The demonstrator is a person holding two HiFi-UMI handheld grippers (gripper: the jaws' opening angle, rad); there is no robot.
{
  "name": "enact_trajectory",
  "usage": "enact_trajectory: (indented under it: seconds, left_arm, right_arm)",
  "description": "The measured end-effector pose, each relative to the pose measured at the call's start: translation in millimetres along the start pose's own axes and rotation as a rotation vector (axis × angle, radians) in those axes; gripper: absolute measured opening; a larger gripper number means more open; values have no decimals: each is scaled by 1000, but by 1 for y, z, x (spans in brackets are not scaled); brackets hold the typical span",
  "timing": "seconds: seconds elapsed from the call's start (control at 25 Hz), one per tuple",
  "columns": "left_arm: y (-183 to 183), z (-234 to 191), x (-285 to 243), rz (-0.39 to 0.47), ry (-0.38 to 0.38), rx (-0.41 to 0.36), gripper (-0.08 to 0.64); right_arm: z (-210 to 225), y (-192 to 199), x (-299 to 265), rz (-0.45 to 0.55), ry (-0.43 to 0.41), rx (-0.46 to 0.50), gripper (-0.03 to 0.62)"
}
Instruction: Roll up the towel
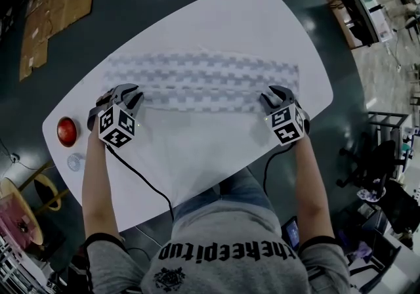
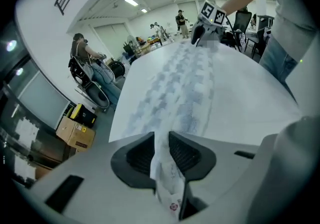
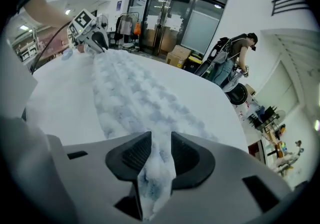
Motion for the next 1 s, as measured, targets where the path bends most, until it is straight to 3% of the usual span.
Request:
enact_trajectory:
  seconds: [0.24,0.36,0.56,0.76,1.0]
  left_arm:
    - [-11,0,34,126,-15,28,118]
    - [-19,23,43,149,37,-9,120]
    - [-11,73,26,72,118,-102,121]
    - [6,76,9,-13,74,-91,160]
    - [14,66,1,-58,61,-97,169]
  right_arm:
    - [-2,-12,32,94,-24,-28,121]
    - [-18,-17,46,133,-58,-12,121]
    - [-57,-4,47,91,-136,64,121]
    - [-75,13,37,30,-150,142,147]
    - [-76,21,23,-15,-143,248,184]
Point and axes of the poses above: the fingertips, and each gripper's own axes: x backward along the fingers, z to its right, y out of its underside, the point moved 3 cm from there along x, backward along the fingers, and after that the axes turned 7 degrees about z, right-handed, at the moved point
